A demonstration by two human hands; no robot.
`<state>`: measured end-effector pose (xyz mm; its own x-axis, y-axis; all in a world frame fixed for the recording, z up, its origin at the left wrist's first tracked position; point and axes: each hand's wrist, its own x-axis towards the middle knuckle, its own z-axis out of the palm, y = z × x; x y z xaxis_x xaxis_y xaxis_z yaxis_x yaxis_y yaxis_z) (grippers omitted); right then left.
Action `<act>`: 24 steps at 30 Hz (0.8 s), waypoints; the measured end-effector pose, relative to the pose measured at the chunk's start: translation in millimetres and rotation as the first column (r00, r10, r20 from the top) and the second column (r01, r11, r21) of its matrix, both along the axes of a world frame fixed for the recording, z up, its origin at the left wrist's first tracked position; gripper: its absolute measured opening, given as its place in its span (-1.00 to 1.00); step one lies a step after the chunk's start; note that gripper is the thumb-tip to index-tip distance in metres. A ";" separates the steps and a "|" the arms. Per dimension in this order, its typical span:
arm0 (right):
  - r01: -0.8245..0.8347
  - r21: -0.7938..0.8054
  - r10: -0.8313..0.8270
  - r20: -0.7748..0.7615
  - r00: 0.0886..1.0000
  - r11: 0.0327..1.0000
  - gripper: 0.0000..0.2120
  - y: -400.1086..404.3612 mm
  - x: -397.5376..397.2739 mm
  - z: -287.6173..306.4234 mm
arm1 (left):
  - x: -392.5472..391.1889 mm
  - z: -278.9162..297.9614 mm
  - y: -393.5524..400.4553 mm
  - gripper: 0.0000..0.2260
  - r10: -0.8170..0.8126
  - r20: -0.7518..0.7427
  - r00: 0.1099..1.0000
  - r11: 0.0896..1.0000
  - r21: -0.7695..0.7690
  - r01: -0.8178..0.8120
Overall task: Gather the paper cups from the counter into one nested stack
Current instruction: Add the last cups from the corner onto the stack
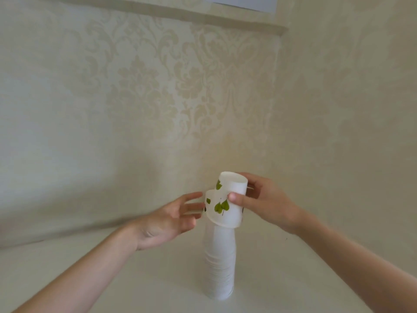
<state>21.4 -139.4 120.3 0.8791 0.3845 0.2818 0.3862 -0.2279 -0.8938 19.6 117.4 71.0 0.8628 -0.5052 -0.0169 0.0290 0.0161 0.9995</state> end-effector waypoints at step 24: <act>0.412 -0.208 -0.445 -0.147 0.883 0.887 -0.35 11.0 207.4 -140.5 | 175.3 -84.8 -77.1 -0.46 0.479 0.475 0.738 0.623 0.408 -0.667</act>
